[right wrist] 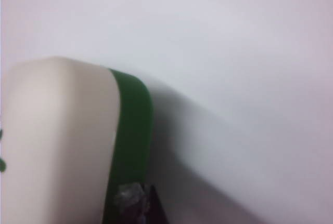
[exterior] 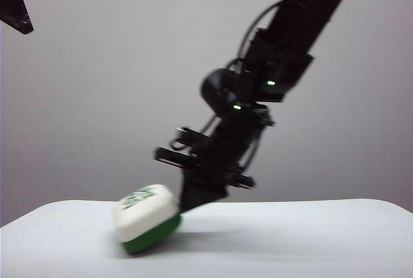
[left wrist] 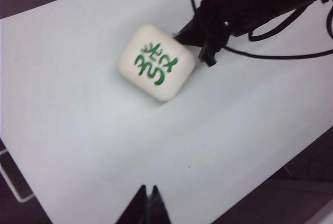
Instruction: Move the foam mahjong from the right side of the table to the left side of the table.
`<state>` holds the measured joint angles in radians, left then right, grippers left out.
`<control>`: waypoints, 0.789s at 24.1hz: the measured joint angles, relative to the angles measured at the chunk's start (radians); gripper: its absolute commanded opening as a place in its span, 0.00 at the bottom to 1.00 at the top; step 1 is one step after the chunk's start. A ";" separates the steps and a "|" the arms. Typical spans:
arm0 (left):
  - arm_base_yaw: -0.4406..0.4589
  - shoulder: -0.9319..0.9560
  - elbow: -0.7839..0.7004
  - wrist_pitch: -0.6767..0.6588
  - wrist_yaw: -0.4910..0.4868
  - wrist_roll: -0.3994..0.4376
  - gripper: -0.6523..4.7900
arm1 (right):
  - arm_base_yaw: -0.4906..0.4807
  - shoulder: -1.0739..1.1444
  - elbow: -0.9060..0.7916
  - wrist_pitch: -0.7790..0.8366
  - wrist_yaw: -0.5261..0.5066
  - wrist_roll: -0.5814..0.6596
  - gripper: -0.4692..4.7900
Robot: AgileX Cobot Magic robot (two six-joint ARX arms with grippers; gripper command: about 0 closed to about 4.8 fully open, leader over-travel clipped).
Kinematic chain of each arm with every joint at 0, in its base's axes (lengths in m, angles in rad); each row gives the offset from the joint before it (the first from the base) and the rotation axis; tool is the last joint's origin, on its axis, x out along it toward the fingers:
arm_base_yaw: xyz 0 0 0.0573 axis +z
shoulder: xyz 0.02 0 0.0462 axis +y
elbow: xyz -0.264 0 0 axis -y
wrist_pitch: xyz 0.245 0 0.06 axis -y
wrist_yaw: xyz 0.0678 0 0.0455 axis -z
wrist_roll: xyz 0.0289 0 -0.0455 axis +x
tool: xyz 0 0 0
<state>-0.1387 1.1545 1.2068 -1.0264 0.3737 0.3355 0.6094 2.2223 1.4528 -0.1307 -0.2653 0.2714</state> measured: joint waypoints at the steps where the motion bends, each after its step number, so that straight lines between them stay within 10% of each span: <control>1: 0.000 -0.006 0.000 -0.009 -0.008 0.000 0.11 | 0.015 0.010 0.018 -0.001 -0.001 0.001 0.08; 19: 0.001 -0.121 0.002 -0.079 -0.063 -0.016 0.11 | 0.134 0.129 0.159 -0.032 -0.018 0.097 0.08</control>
<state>-0.1375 1.0332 1.2083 -1.1053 0.3103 0.3191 0.7429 2.3508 1.6119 -0.1631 -0.2832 0.3679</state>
